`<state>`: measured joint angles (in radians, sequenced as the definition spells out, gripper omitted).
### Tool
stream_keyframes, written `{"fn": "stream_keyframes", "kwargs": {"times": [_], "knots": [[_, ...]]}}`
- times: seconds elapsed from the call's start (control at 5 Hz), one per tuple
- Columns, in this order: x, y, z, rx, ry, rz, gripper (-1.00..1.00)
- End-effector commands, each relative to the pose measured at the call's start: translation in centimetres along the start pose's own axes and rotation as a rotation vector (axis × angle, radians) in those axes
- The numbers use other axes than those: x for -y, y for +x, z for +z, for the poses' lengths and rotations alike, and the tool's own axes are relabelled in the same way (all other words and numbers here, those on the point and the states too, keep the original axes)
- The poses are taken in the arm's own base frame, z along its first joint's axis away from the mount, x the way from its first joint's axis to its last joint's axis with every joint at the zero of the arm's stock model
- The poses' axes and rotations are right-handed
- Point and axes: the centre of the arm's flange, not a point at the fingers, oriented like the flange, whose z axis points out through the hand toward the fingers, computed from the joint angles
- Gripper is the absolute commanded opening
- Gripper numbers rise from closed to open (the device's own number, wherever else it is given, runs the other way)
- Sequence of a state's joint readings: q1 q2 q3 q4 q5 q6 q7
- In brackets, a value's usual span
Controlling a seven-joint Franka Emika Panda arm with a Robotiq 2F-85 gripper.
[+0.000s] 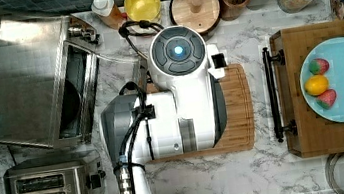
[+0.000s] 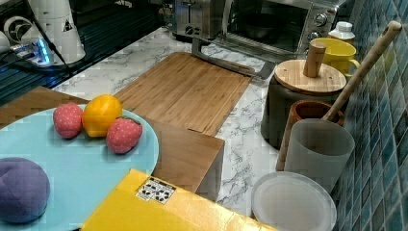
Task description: Close the oven.
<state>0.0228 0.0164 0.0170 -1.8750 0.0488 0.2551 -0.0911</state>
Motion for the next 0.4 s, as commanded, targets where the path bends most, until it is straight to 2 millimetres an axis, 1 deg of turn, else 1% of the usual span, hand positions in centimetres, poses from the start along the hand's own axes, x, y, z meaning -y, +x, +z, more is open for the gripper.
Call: {"fn": "stream_keyframes", "kwargs": {"times": [0.2, 0.4], "knots": [[0.5, -0.4, 0.0, -0.002, 0.002, -0.026, -1.00], [-2.2, -1.9, 2.3, -0.037, 0.049, -0.008, -1.00]]}}
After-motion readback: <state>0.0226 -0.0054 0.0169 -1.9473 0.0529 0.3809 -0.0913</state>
